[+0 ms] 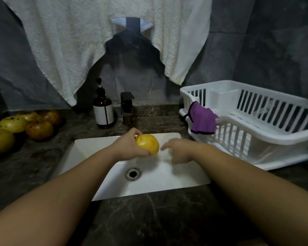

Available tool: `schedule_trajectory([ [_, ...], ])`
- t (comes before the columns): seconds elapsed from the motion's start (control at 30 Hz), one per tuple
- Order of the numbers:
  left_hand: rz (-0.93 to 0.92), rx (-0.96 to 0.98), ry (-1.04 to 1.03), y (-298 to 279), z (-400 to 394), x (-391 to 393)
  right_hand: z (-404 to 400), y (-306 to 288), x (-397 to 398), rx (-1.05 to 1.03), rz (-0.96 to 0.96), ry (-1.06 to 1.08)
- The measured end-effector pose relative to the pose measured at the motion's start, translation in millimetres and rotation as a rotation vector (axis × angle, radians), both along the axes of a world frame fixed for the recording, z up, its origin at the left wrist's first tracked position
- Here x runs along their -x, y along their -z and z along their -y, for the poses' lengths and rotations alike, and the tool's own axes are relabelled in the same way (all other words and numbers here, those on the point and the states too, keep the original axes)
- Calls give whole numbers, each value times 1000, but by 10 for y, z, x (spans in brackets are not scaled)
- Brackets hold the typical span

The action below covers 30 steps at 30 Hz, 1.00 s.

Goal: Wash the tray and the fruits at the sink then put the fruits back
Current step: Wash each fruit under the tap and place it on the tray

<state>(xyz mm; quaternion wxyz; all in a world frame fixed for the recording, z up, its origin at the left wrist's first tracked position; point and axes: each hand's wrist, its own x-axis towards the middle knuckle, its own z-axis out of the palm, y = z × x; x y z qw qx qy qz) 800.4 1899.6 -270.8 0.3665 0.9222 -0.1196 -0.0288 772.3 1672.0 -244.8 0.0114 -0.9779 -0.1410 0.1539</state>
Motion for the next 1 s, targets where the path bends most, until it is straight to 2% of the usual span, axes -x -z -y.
schedule_trajectory([
  [0.13, 60, 210, -18, -219, 96, -95, 86, -553, -80, -253, 435, 79],
  [0.23, 87, 350, -17, -340, 249, -114, 225, -911, -135, -210, 591, 209],
  [0.3, 90, 441, -16, -377, 358, -108, 337, -1065, -235, -113, 556, 320],
  [0.43, 53, 589, -19, -369, 544, -146, 374, -1129, -296, 245, 178, 497],
  [0.5, 26, 626, -19, -371, 609, -174, 385, -1120, -286, 248, 177, 480],
  [0.67, -56, 706, -21, -385, 661, -193, 512, -1118, -325, 29, 326, 596],
  [0.83, -126, 851, -49, -398, 660, -171, 440, -1107, -312, -194, 699, 325],
  [0.9, -171, 915, -52, -406, 621, -152, 322, -1080, -293, -415, 706, 271],
  [1.0, -271, 1001, -52, -384, 510, -109, 102, -896, -245, -907, 540, 311],
])
